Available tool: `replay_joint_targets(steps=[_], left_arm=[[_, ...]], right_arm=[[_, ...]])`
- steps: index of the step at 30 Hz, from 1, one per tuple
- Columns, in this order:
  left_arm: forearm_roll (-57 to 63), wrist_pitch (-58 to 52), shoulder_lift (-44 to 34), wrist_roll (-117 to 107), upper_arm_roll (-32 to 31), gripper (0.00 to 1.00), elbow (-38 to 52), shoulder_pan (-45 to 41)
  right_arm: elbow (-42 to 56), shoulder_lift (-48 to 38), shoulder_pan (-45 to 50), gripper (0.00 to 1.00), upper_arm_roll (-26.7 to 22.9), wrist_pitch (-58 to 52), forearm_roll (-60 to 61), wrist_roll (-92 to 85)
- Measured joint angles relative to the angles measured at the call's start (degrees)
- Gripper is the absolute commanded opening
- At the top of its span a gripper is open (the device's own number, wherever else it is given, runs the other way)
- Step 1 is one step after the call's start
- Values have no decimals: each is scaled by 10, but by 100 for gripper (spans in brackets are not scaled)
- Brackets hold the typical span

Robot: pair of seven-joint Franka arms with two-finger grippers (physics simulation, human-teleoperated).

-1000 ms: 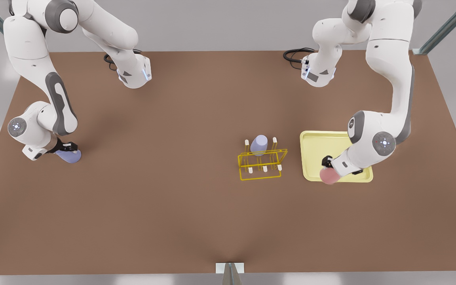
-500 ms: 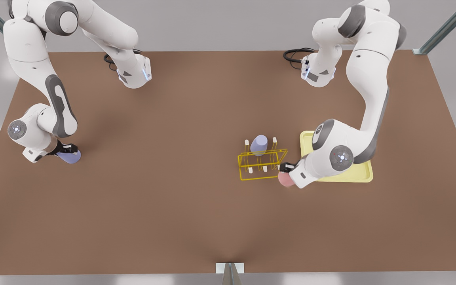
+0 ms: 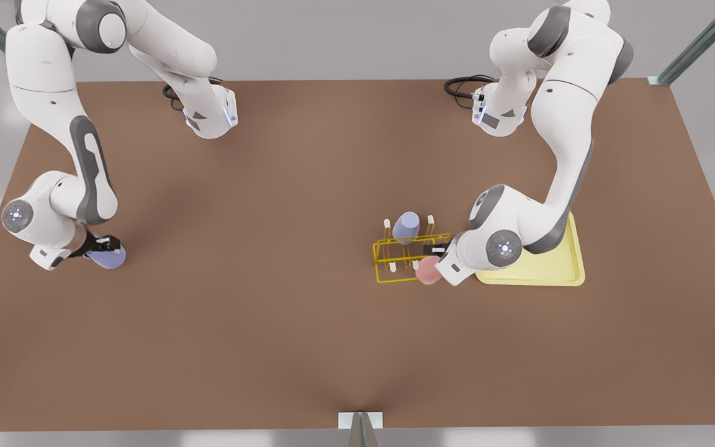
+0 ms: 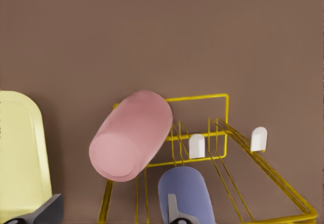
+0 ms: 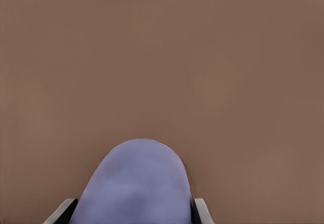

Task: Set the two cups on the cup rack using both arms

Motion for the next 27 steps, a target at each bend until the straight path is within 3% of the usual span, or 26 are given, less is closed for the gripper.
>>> replay_joint_targets(steps=[3,5,7,9,16,27], left_arm=[[30,-69,-22,-4,1,100,114,31],[68,-121,-51,9,23,100,132,33],[57,-141,-163,34,173,100,25,-65],[44,-160,-181,56,218,100,8,-88],[24,-196,-178,112,229,100,39,-102],[-14,-219,-181,165,226,100,46,-83]], right_arm=[[21,4,2,84,39,-20,2,-4],[31,7,2,84,75,-29,2,-6],[44,9,4,84,109,-38,3,-7],[56,13,20,84,124,-44,3,-9],[107,53,45,84,225,-55,16,-13],[200,70,154,84,265,-69,74,-18]])
